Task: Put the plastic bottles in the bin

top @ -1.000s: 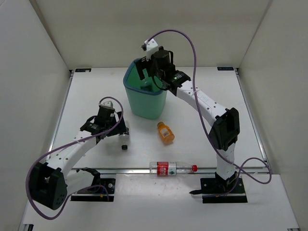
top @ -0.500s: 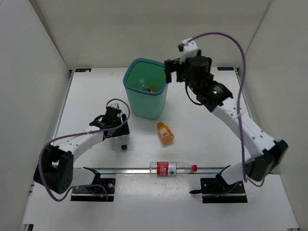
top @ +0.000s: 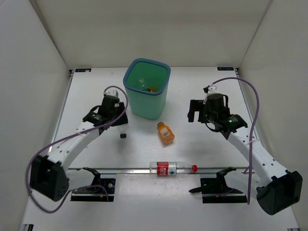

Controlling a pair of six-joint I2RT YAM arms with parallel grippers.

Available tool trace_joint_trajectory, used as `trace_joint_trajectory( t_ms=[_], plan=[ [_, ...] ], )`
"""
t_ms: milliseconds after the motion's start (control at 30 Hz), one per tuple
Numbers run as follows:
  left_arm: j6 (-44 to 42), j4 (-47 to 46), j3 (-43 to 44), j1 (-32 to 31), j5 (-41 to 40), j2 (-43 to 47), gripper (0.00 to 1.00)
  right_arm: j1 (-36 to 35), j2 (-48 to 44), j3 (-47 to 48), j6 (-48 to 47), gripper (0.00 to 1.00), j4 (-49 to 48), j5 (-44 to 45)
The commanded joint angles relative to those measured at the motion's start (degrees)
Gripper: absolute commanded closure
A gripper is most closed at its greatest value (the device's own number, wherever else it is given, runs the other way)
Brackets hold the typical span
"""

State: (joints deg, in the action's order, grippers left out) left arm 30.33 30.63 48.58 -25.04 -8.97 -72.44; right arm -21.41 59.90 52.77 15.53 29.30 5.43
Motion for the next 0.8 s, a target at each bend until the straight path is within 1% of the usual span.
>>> trace_joint_trajectory(
  t_ms=[0,33,67,133,167,200,233,267,333,367,400,500,567,600,633,667,700,733,767],
  plan=[
    [-1.8,3.8,12.8,-1.4,-3.7,12.3,0.75,-2.8,0.3,0.1,1.5,0.01,-0.9,-1.7],
    [-3.6,3.7,17.2,-1.4,-4.5,13.8,0.75,-2.9,0.3,0.0,1.6,0.00,-0.7,-1.2],
    [-4.4,2.9,19.8,-1.9,-4.9,13.6,0.76,-2.8,0.5,-0.9,2.2,0.01,-1.8,-2.0],
    [-7.6,-1.2,27.2,-2.5,-6.0,11.8,0.75,-1.5,-0.4,-3.0,2.7,0.01,-4.0,-5.0],
    [-9.9,-5.1,28.8,-2.6,-7.1,10.2,0.74,-1.2,-0.8,-3.4,3.3,0.01,-4.9,-8.1],
    [-10.7,-9.8,29.5,-3.6,-7.2,9.1,0.73,-0.9,-0.7,-4.2,3.4,0.01,-6.2,-9.9],
    [-12.3,-12.3,29.9,-3.8,-6.7,7.1,0.72,-0.9,-0.8,-4.6,3.5,0.01,-6.9,-10.3],
    [-12.1,-17.0,30.1,-3.3,-6.2,6.3,0.71,-1.2,-1.0,-4.5,3.5,0.01,-6.8,-9.8],
    [-11.3,-20.1,33.2,-2.0,-3.6,0.1,0.72,-1.7,-0.5,-2.6,3.2,0.01,-5.6,-8.5],
    [-11.2,-21.5,35.3,-1.8,-2.9,-3.5,0.69,-2.0,0.1,-1.9,3.1,0.01,-5.6,-8.0],
    [-11.4,-23.8,35.6,-2.3,-2.7,-5.1,0.63,-2.8,0.4,-1.2,2.8,0.01,-4.5,-6.7],
    [-14.9,-32.9,33.2,-4.9,-5.9,-9.8,0.58,-4.1,0.1,-1.4,2.8,0.01,-5.9,-6.3],
    [-15.9,-32.7,34.0,-5.6,-8.3,-12.9,0.52,-4.3,0.9,-0.7,2.8,0.01,-5.7,-7.8],
    [-14.6,-32.0,33.7,-5.2,-7.0,-13.8,0.49,-4.5,1.7,-0.7,2.5,0.01,-5.9,-8.2],
    [-13.7,-32.9,33.5,-4.7,-5.5,-13.9,0.39,-5.8,2.5,-0.4,2.9,0.01,-5.5,-8.1],
    [-12.4,-33.3,32.3,-4.1,-3.8,-13.4,0.33,-6.8,3.3,0.4,2.6,0.01,-4.9,-7.6],
    [-11.4,-33.7,31.3,-3.9,-3.2,-13.0,0.22,-7.6,4.6,0.6,1.9,0.01,-4.6,-7.4],
    [-11.4,-33.4,31.1,-4.1,-3.3,-12.6,0.03,-8.9,5.0,1.0,1.9,0.01,-4.6,-7.2],
    [-11.9,-32.4,31.2,-4.4,-3.9,-11.9,0.01,-9.9,6.7,1.4,1.5,0.01,-4.8,-7.6]
  ],
)
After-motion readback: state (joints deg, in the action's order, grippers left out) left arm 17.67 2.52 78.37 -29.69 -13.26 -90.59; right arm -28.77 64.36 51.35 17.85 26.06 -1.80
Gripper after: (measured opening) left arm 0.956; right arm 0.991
